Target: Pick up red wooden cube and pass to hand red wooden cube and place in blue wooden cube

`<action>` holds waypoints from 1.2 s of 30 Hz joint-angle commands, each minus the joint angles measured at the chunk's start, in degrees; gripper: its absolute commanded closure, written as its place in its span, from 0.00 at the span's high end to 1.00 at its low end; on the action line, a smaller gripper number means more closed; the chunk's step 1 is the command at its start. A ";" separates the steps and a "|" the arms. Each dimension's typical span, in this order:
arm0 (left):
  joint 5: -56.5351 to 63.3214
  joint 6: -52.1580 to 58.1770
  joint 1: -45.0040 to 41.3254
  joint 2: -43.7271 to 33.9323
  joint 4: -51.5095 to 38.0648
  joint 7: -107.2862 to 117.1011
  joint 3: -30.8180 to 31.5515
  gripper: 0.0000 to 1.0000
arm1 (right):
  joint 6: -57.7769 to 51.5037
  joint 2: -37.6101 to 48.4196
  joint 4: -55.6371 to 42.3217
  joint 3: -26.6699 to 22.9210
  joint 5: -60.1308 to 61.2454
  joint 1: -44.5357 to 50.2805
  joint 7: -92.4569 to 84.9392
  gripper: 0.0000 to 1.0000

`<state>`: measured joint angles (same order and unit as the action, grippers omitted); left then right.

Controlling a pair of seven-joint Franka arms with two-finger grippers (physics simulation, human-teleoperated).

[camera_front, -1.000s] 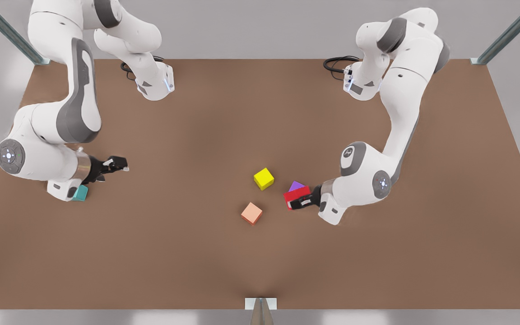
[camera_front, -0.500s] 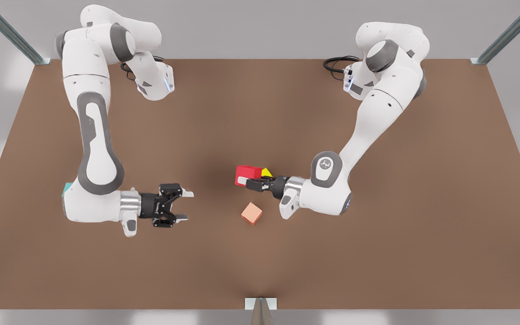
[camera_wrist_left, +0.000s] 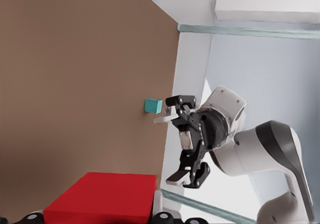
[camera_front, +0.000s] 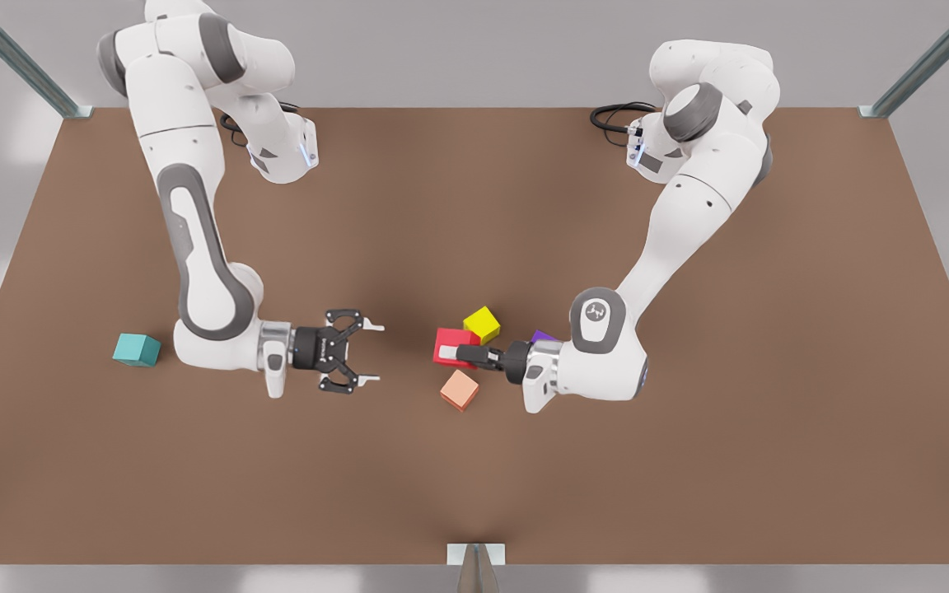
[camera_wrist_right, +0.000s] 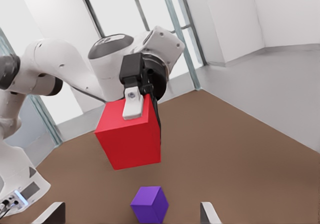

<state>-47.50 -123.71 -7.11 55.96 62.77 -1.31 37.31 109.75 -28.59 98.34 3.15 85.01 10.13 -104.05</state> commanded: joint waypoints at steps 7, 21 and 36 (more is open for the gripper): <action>-1.28 -1.44 -0.01 -0.15 -0.02 -18.73 0.04 0.46 | 4.69 -3.75 -2.89 0.01 8.86 1.83 -30.25 1.00; -2.24 -2.14 -0.10 -0.06 -0.02 -18.56 0.31 0.46 | 5.48 -4.81 -2.80 4.06 11.23 4.02 -28.75 1.00; -2.16 -3.11 -0.36 0.37 -0.11 -18.73 0.48 0.46 | 5.83 -5.69 -5.09 4.06 12.46 5.08 -27.87 1.00</action>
<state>-48.27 -127.14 -7.46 56.43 62.69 -13.87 37.75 115.43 -34.29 93.33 7.23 97.45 15.16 -128.97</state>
